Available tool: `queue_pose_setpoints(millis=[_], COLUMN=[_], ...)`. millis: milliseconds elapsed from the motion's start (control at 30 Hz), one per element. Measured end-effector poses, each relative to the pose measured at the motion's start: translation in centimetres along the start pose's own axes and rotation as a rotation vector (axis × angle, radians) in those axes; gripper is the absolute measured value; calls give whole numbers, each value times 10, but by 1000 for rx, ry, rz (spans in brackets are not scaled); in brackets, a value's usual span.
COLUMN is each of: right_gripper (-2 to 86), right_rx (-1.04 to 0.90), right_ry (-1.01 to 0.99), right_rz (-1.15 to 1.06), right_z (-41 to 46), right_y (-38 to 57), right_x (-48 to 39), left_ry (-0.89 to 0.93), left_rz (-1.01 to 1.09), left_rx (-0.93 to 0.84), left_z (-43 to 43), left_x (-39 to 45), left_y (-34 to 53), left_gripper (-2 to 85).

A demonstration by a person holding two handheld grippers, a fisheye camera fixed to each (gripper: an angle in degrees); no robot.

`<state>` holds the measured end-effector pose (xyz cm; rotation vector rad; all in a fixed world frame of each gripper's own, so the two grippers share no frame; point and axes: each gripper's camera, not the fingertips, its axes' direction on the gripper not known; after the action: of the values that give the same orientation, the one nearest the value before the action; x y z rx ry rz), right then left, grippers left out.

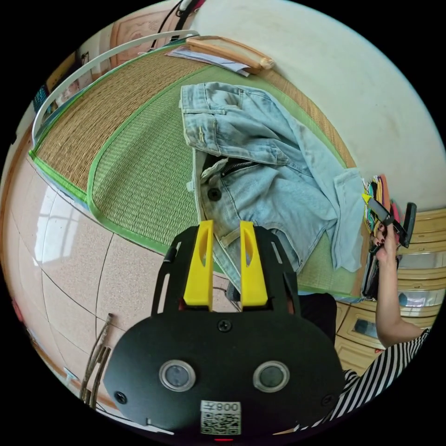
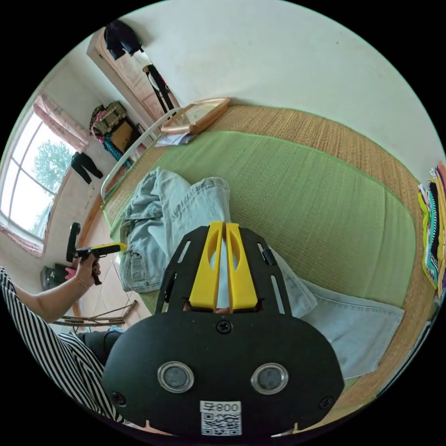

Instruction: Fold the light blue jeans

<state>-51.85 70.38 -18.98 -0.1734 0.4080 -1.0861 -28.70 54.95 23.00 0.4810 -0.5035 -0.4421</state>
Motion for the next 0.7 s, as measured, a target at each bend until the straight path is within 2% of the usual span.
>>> queue_pose_setpoints(millis=[200,267,367,467,533,600,700], right_gripper=[2,5,10,22,30,34,39], right_rx=[264,365,427,420,411,372,178], right_ry=[39,116,119,173,142,106,112], right_rz=[155,283,490,665,707,665,483], right_z=[-133,-190,-235,-247,-240,-220,-150], right_y=[-3,-15,-13,12,34,52,73], right_x=[68,127,215,272,287,279,216], left_ry=[59,56,58,52,61,54,48], left_rz=[-11,17,39,48,61,84,62], left_rx=[-5,-9,-12,-21,-54,-110,-167], left_z=[6,5,0,-5,-3,2,7], left_x=[-11,-9,-8,-11,-11,-8,-8], left_y=[-11,-21,-31,-33,-32,-27,-16], left_gripper=[88,95,106,116,120,124,128])
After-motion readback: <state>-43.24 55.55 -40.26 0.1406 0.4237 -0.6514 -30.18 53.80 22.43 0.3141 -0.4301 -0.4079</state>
